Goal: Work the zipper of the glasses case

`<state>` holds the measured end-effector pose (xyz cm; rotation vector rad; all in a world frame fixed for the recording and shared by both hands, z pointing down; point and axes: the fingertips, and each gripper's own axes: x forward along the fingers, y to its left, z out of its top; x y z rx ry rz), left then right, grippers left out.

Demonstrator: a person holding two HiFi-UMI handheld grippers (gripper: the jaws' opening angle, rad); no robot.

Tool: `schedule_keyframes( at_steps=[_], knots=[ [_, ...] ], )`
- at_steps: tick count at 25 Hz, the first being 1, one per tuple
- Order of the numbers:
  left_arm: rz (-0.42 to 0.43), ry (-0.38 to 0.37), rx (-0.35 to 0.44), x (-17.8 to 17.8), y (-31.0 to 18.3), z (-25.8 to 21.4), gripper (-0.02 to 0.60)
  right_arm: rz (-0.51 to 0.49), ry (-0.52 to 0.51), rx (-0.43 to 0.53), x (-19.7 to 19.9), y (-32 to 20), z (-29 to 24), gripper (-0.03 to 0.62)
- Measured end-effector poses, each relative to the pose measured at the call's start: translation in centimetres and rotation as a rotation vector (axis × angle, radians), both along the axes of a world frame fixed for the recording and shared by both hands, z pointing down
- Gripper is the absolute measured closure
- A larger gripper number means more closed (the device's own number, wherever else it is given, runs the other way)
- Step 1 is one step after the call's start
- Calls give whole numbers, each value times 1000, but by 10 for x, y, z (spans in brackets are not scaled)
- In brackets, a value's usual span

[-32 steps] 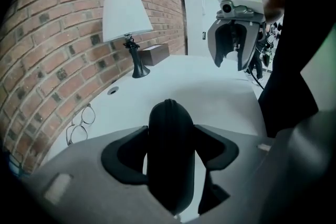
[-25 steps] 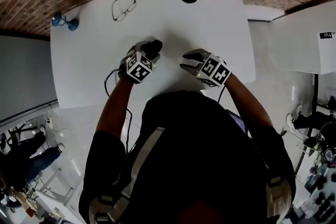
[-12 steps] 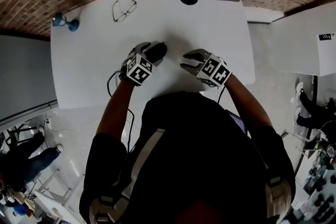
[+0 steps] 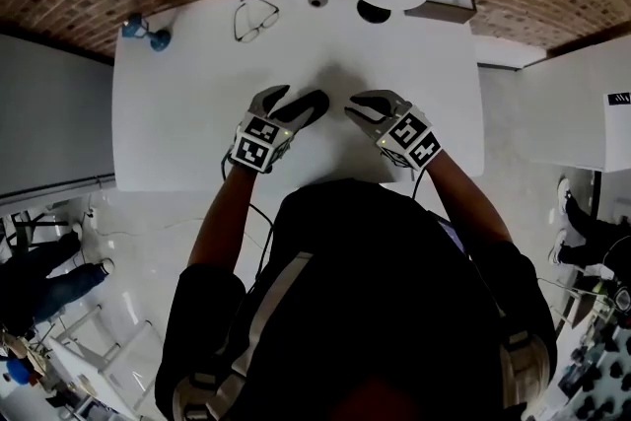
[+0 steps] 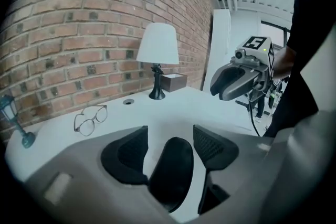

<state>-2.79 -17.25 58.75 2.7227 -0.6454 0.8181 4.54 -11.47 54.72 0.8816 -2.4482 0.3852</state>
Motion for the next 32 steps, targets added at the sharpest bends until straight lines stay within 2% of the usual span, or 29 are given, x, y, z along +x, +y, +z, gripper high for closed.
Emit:
schedule_keyframes(
  at_steps=[4, 10, 13, 19, 28, 32],
  knots=[
    [-102, 89, 58, -13, -2, -34, 370, 35, -20, 75, 4, -14, -25, 536],
    [-299, 252, 170, -48, -10, -103, 452, 119, -93, 211, 5, -35, -67, 571],
    [-362, 265, 220, -64, -4, -126, 489, 110, -119, 256, 3, -37, -78, 591],
    [-469, 258, 328, -92, 20, -148, 520, 87, -179, 258, 5, -24, -82, 591],
    [-600, 311, 316, -118, 46, -155, 574, 71, -229, 320, -5, -21, -95, 591],
    [-613, 317, 308, -123, 51, -154, 574, 78, -268, 306, -11, -21, -99, 591]
  ],
)
